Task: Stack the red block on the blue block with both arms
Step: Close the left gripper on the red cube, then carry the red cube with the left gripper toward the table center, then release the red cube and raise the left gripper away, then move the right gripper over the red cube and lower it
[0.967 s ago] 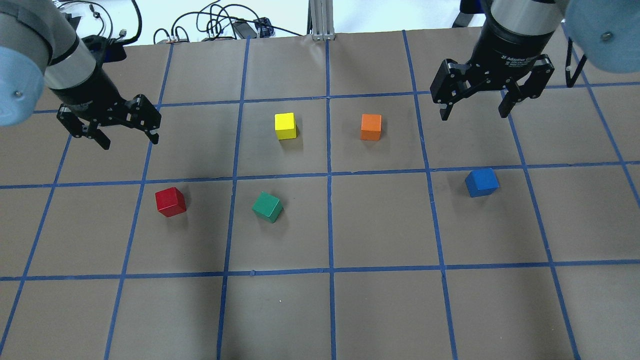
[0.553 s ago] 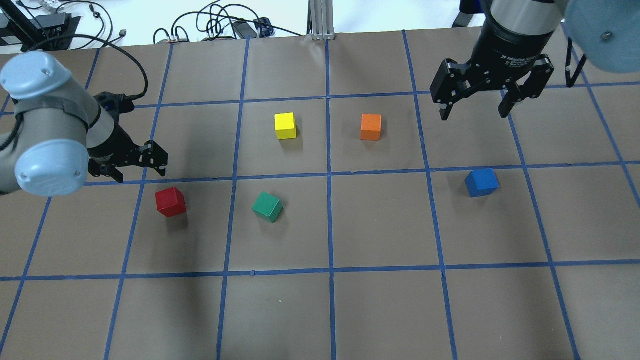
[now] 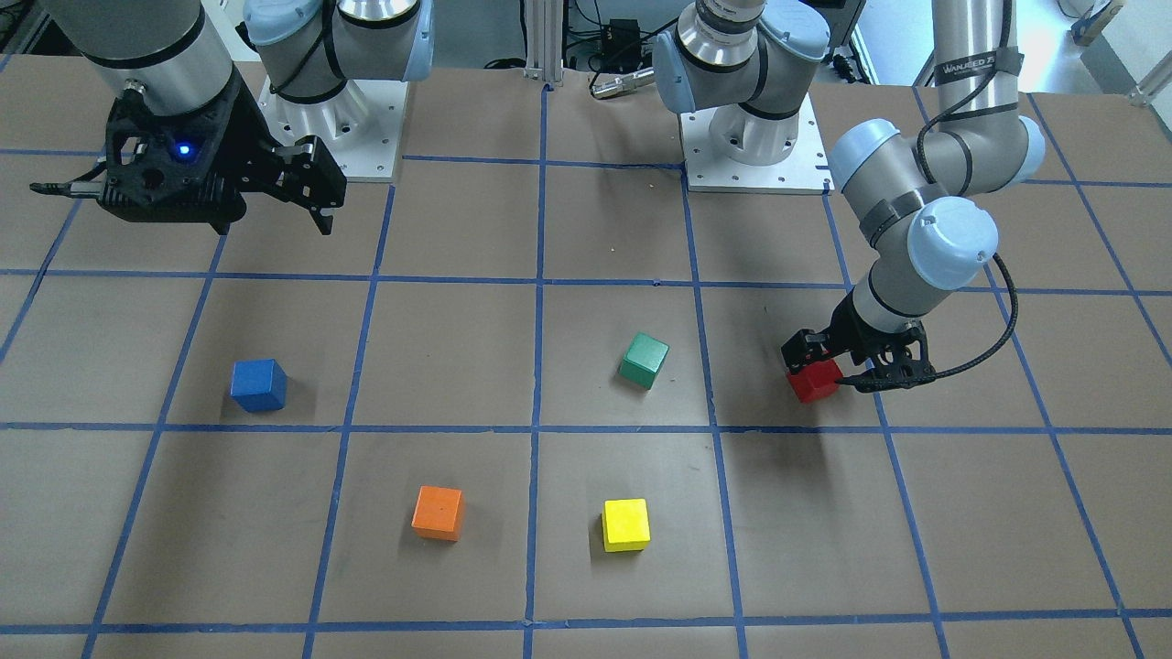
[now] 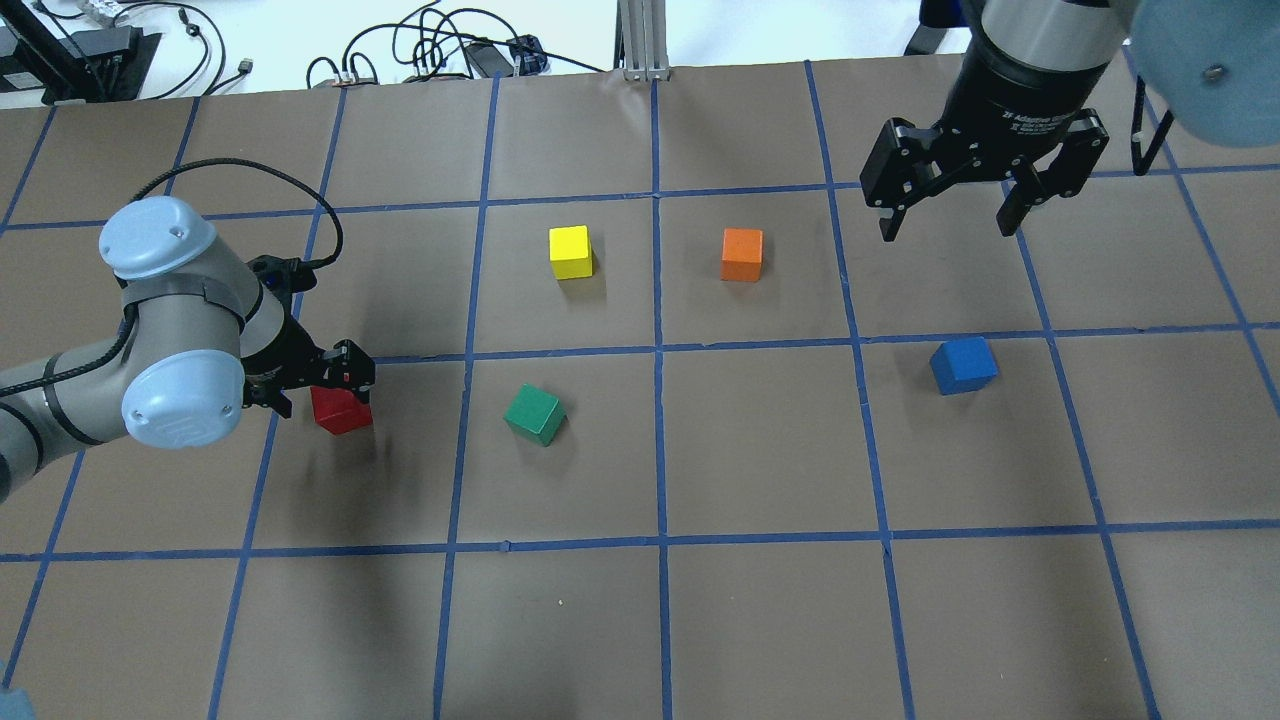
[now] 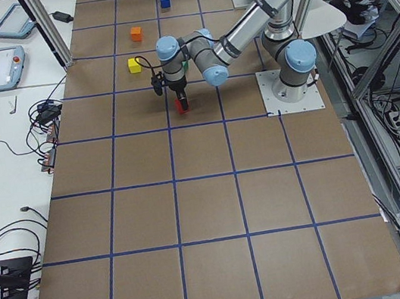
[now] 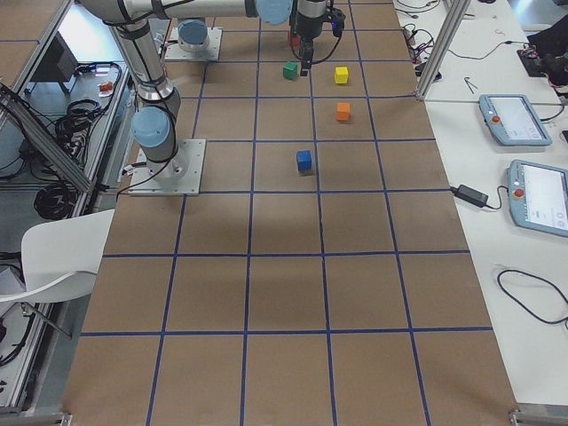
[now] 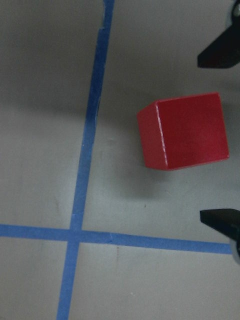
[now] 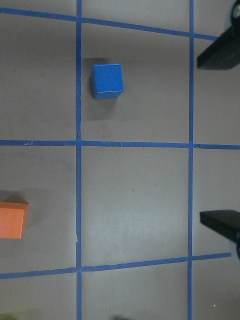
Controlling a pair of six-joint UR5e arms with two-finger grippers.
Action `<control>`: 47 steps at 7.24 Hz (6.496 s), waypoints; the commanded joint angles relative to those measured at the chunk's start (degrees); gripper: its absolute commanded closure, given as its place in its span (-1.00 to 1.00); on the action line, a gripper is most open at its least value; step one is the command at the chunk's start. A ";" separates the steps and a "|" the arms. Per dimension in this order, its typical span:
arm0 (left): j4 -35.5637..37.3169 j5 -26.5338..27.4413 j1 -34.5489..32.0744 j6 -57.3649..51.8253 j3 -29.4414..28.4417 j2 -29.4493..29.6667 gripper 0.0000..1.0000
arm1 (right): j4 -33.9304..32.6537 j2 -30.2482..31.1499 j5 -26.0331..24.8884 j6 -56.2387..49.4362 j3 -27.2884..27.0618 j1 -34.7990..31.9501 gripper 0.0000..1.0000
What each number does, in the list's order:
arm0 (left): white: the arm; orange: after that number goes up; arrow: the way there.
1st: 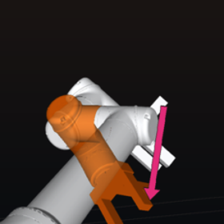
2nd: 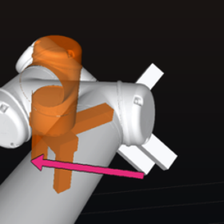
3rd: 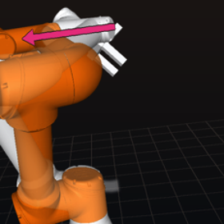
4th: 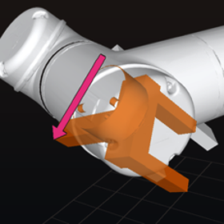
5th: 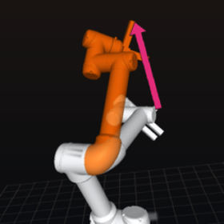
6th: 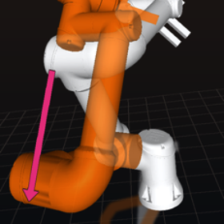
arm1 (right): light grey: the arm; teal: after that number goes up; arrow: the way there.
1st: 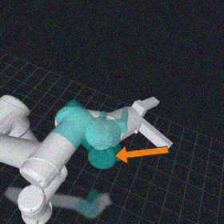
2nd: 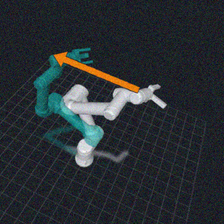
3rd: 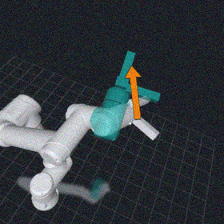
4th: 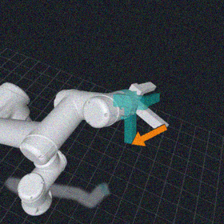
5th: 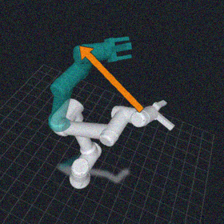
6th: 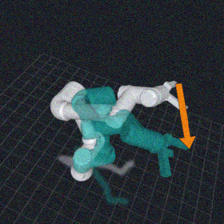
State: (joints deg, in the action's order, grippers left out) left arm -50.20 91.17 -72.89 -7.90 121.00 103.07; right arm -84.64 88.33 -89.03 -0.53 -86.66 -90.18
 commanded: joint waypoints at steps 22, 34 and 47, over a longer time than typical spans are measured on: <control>-13.72 -1.70 -34.10 26.83 -32.31 13.07 -1.00 | -1.05 0.71 -1.14 0.44 -3.50 0.70 -1.00; -38.40 -1.79 -15.00 -0.36 -35.31 -11.83 -1.00 | -28.98 -16.59 0.26 11.07 -6.24 -14.68 -1.00; -36.64 -1.79 -15.08 -0.54 -34.35 -12.37 -1.00 | -40.24 -31.46 3.61 14.86 -4.66 -20.83 -0.89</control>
State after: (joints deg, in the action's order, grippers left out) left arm -86.81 89.44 -87.98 -8.24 86.36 90.98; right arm -124.17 57.53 -85.01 14.71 -91.35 -111.00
